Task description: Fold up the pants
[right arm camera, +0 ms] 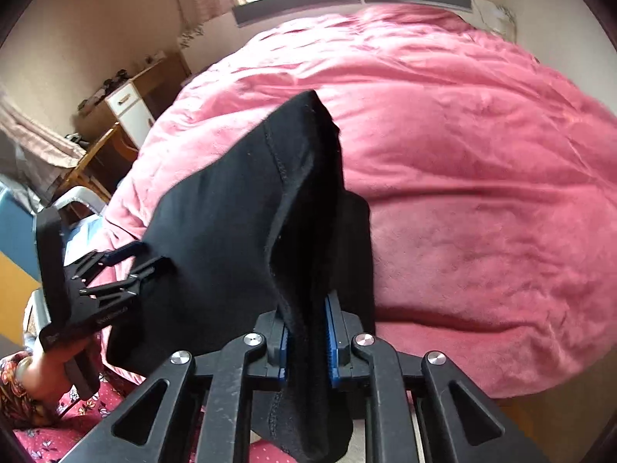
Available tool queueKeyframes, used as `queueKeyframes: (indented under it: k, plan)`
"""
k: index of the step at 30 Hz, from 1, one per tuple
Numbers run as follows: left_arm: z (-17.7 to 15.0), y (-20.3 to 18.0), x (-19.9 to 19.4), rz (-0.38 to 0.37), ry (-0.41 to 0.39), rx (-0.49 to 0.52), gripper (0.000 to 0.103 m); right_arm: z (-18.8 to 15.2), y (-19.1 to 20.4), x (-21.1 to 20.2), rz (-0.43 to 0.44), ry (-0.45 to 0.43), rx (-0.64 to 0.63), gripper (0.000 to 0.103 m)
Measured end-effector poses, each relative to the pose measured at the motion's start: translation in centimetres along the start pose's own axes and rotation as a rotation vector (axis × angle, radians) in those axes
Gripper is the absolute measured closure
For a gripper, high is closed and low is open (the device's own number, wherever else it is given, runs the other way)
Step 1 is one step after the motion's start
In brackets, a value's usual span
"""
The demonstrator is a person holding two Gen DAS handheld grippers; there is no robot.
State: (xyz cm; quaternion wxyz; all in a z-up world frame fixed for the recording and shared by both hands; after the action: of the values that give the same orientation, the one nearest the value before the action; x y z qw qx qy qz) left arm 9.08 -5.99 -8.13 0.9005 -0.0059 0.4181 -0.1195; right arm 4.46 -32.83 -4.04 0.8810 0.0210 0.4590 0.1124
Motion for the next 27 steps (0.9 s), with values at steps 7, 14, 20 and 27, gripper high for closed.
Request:
queueKeyframes:
  k: [7, 14, 20, 27]
  plan:
    - [-0.7, 0.7, 0.3, -0.034, 0.039, -0.057, 0.026, -2.1, -3.1, 2.4, 0.018, 0.062, 0.155, 0.068]
    - [-0.5, 1.2, -1.0, -0.106, 0.005, -0.12, 0.026, -0.9, -3.7, 0.4, 0.011, -0.036, 0.199, 0.052]
    - [1.2, 1.2, -1.5, -0.129, -0.036, -0.107, 0.026, 1.7, -2.8, 0.0, 0.05, -0.132, 0.159, 0.038]
    - [5.2, 2.1, 1.8, -0.041, 0.003, -0.096, 0.026, 6.1, -3.1, 3.5, 0.054, -0.138, 0.173, 0.038]
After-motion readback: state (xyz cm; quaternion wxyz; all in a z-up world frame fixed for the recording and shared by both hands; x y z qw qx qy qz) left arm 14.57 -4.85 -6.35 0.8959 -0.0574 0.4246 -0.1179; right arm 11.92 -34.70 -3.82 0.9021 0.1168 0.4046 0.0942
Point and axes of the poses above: each gripper's, at about its wrist camera, not at the fingertips, and x roughly the way its jaws point, y to its left, z to its top, the point moved 6 cm from there along x, roughly the way its jaws point, and after that the axes turned 11 degrees about -x, right-handed, at the moved point
